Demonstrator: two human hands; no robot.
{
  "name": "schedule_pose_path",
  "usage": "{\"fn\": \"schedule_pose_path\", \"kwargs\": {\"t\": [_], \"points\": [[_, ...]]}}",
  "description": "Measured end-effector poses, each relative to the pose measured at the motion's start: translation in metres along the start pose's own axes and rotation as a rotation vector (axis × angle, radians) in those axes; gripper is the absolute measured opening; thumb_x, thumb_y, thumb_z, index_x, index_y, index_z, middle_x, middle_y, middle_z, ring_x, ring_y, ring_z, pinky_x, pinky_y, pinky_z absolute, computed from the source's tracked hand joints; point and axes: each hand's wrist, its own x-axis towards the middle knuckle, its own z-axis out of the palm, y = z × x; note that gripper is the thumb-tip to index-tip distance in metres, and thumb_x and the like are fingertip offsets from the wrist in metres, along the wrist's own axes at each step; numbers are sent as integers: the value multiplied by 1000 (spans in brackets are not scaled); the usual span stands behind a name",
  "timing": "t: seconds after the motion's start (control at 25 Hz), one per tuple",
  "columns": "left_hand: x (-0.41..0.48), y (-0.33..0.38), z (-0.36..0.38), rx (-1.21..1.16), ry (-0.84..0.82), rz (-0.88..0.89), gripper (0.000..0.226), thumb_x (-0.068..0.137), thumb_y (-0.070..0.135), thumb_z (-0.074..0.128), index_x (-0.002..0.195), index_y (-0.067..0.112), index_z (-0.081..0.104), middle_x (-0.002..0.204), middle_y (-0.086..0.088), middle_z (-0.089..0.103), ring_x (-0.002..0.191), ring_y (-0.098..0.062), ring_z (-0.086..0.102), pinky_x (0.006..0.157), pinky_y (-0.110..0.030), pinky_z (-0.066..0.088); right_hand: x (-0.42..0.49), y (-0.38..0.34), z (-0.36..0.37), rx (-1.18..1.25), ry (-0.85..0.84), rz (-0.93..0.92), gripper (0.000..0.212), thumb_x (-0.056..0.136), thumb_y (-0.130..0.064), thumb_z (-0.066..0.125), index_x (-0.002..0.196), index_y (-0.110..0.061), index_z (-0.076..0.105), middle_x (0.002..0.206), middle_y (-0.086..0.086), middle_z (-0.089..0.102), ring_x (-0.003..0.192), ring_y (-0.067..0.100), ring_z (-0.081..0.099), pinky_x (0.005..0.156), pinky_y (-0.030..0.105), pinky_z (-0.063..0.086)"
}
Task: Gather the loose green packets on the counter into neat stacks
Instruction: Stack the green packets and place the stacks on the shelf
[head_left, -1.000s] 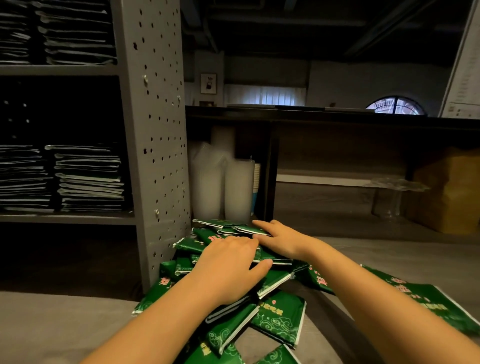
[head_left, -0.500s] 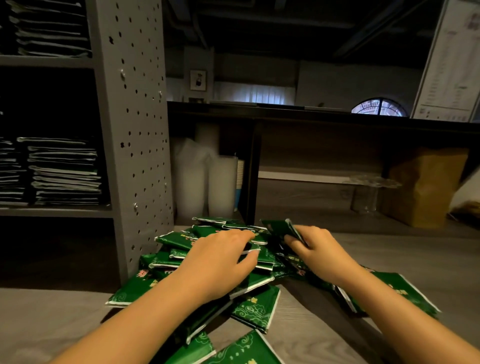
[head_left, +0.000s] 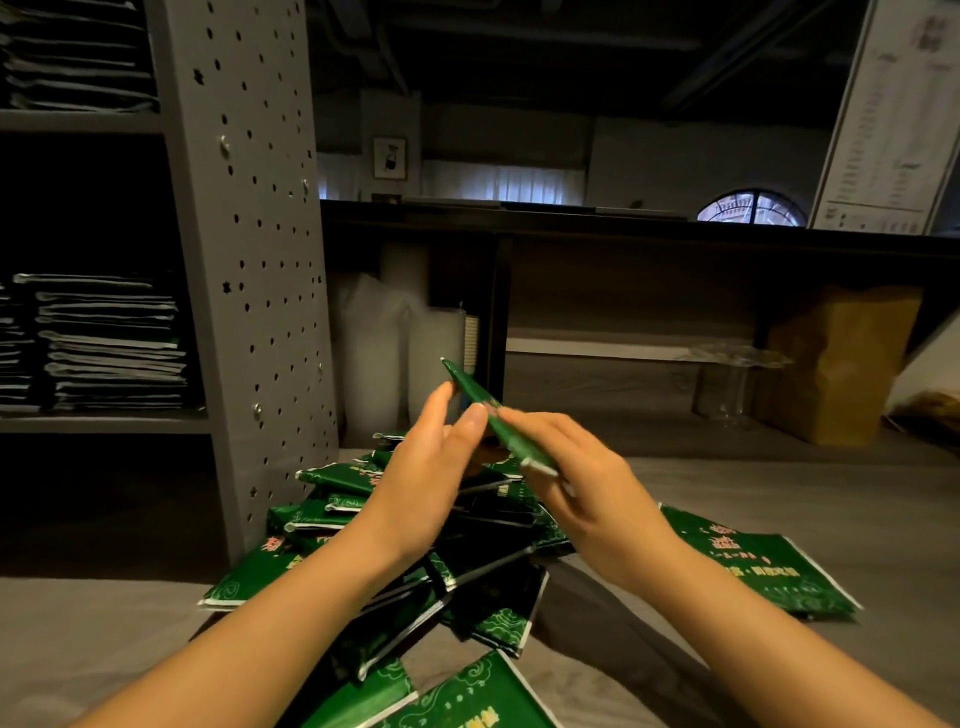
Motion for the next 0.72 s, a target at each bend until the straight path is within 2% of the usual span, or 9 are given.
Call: {"fn": "schedule_pose_path", "kwargs": {"t": [0.04,0.12,0.2,0.28,0.4,0.48,0.6,0.72], "points": [[1,0,0,-99,6,-8,47,87,48,46,127,23,46,112,3,65,96,0,63,88,-22,47,-1,-1,3,-53,-45,-21,56,88,-40,33,144,-33,32,139,-9,42,125,10,44,100,26,42],[1,0,-1,-154,37,-43,32,90,28,52,121,22,46,108,-7,65,94,-11,66,78,-24,54,-3,-1,4,-133,-120,-50,62,87,-45,37,147,-33,24,147,-7,31,131,12,35,105,29,38],[0,-2,-3,-64,84,-47,38,93,11,53,126,23,40,110,-6,65,95,-13,66,75,-21,55,-4,0,3,-93,-216,-23,65,89,-47,45,148,-37,18,152,-14,21,136,4,25,112,26,29],[2,-4,-6,36,155,-23,44,92,0,50,128,24,39,107,-1,64,90,-5,65,70,-15,53,-4,1,1,61,-250,56,65,91,-41,51,147,-37,19,152,-21,19,138,-5,20,113,20,21],[5,-4,-15,69,274,-2,42,93,-1,47,122,28,38,101,9,60,85,0,60,63,-9,48,-1,11,2,112,-162,254,54,97,-30,47,145,-33,24,149,-17,28,137,-2,25,111,17,22],[6,-3,-18,48,315,-9,42,94,1,47,118,33,34,99,13,57,86,-2,58,59,-8,47,0,24,7,25,-212,396,53,100,-30,40,148,-27,20,152,-9,28,140,7,21,108,18,17],[5,-3,-18,40,326,-14,44,94,0,47,118,34,33,99,14,55,81,2,58,57,-6,46,1,37,18,-23,-354,494,53,101,-37,31,150,-25,14,155,-3,25,143,17,19,113,31,18],[5,-5,-18,31,320,6,47,94,1,47,123,34,31,101,15,54,73,13,58,57,-6,47,-2,40,25,-6,-384,528,48,101,-41,27,147,-29,27,145,1,33,135,23,30,111,36,24]]}}
